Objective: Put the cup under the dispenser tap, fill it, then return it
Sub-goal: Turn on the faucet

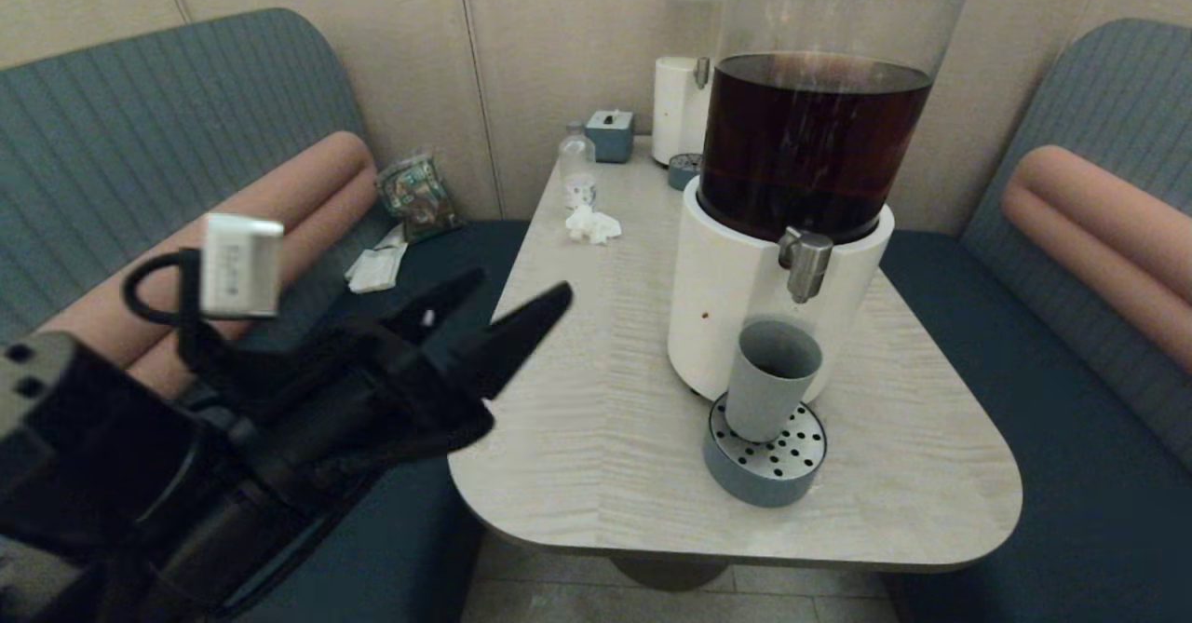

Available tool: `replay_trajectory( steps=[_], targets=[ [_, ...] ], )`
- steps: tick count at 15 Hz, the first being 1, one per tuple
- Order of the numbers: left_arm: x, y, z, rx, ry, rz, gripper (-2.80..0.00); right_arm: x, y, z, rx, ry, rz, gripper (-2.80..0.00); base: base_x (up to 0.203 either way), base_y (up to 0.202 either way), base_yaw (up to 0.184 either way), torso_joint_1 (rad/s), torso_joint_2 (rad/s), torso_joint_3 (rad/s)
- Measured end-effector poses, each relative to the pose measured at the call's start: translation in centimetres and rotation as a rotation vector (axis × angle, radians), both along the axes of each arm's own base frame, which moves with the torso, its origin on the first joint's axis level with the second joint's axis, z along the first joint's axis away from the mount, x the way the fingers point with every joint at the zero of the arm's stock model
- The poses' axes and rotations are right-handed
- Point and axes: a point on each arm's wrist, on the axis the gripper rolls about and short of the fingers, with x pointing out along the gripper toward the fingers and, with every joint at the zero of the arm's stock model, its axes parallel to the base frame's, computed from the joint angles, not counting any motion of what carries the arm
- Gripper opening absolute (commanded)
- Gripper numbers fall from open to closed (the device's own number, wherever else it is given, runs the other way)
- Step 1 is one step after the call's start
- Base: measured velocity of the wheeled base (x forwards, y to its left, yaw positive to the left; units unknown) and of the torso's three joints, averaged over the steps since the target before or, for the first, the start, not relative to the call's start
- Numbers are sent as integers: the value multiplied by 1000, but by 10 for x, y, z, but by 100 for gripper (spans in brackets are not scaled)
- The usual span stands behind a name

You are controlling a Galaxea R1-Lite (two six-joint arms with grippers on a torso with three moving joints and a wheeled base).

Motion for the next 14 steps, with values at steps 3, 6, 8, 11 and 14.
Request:
replay_trajectory(
  steps=[3,6,8,11,14],
  targets=[
    [-17,52,19,-67,-82,201,0,0,0,0,0,0,0,-280,0,0,0,0,0,0],
    [-51,80,19,-82,-118,298,-280,0,0,0,0,0,1,-280,0,0,0,0,0,0],
    [-70,90,14,-85,-132,331,-280,0,0,0,0,0,0,-280,0,0,0,0,0,0],
    [-86,98,14,-101,-169,358,-280,0,0,0,0,0,1,-280,0,0,0,0,0,0],
    [-100,104,11,-102,-177,378,-280,0,0,0,0,0,1,-280,0,0,0,0,0,0]
  ],
)
